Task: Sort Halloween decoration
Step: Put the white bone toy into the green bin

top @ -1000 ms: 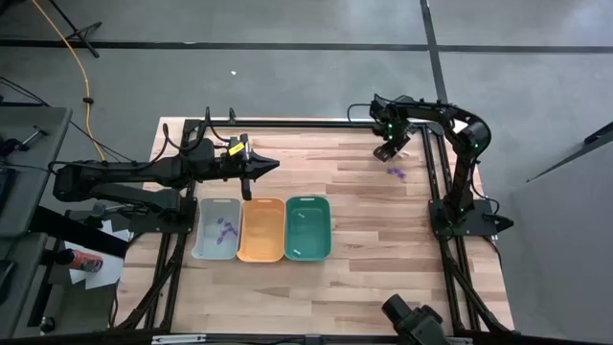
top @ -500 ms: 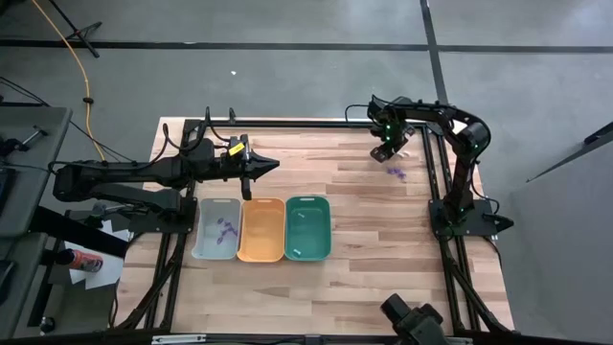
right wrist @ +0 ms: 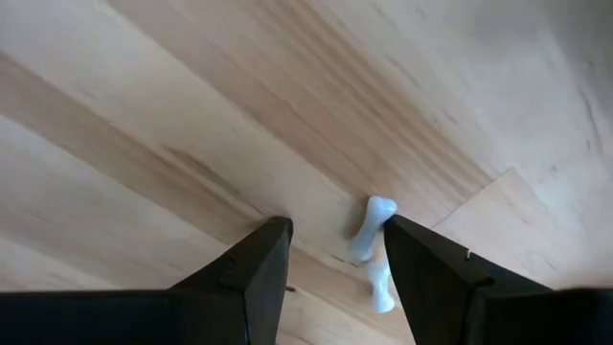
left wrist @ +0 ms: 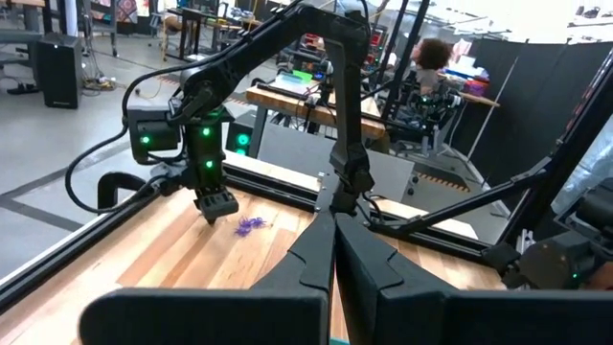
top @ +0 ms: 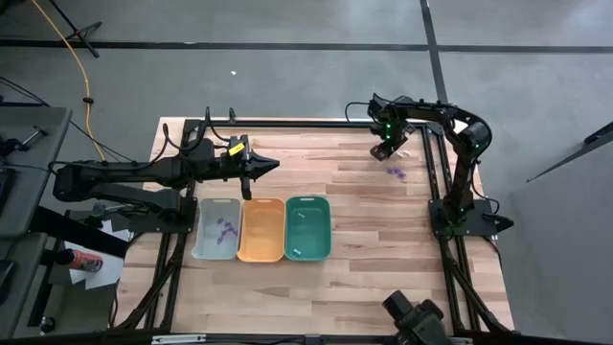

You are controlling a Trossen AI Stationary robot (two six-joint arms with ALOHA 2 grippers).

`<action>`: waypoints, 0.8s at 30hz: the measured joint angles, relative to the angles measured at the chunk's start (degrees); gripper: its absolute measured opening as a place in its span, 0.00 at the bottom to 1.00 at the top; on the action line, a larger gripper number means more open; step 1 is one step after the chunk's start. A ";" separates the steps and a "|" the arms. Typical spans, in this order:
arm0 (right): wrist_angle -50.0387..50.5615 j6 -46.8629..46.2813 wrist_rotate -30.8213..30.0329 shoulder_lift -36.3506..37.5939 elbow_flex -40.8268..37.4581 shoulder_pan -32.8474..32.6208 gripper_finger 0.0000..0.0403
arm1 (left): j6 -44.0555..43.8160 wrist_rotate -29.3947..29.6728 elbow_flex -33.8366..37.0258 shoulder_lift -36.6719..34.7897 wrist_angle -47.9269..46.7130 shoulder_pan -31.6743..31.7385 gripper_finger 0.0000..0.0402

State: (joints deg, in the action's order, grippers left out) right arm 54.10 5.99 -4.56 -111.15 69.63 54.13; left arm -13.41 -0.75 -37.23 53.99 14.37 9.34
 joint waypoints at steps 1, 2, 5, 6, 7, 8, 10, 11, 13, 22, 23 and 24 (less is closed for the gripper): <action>-0.19 -0.63 -0.03 0.00 0.00 0.18 0.43 | 0.00 0.00 0.00 0.01 0.00 0.00 0.00; -0.36 -1.23 0.02 0.02 0.00 0.42 0.42 | -0.04 0.00 0.00 -0.01 0.00 0.02 0.00; -0.56 -2.09 0.19 0.02 0.00 0.90 0.38 | -0.08 0.00 0.00 -0.01 0.00 0.00 0.00; -0.62 -2.23 0.18 0.02 0.00 0.97 0.35 | -0.09 0.00 0.00 0.00 0.00 0.00 0.00; -0.72 -2.59 0.16 0.02 0.00 1.00 0.31 | -0.12 -0.01 0.00 0.00 0.00 0.00 0.00; -0.83 -3.06 0.10 0.02 0.02 1.00 0.27 | -0.33 -0.01 0.00 0.01 0.00 0.00 0.00; -1.21 -3.75 -0.43 0.02 0.02 1.00 0.19 | -1.31 -0.01 0.00 0.00 0.00 0.00 0.00; -1.33 -4.14 -0.88 -0.02 0.04 1.00 0.14 | -1.56 0.00 0.00 0.01 -0.01 0.00 0.00; -1.55 -4.62 -1.63 -0.02 0.05 1.00 0.05 | -1.58 0.00 0.00 0.01 -0.11 0.02 0.00; -1.42 -4.19 -2.34 -0.09 0.07 0.20 0.06 | -2.97 0.00 0.02 -0.01 -1.27 0.00 0.00; -1.38 -3.94 -2.32 -0.07 0.07 0.15 0.05 | -2.99 0.00 0.02 0.01 -1.27 0.00 0.00; -1.34 -3.63 -2.27 -0.07 0.07 -0.09 0.03 | -2.99 0.00 0.02 0.01 -1.27 0.01 0.00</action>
State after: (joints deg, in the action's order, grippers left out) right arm 52.77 2.36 -6.83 -111.22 69.69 54.04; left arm -16.40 -0.75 -37.21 54.00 13.10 9.35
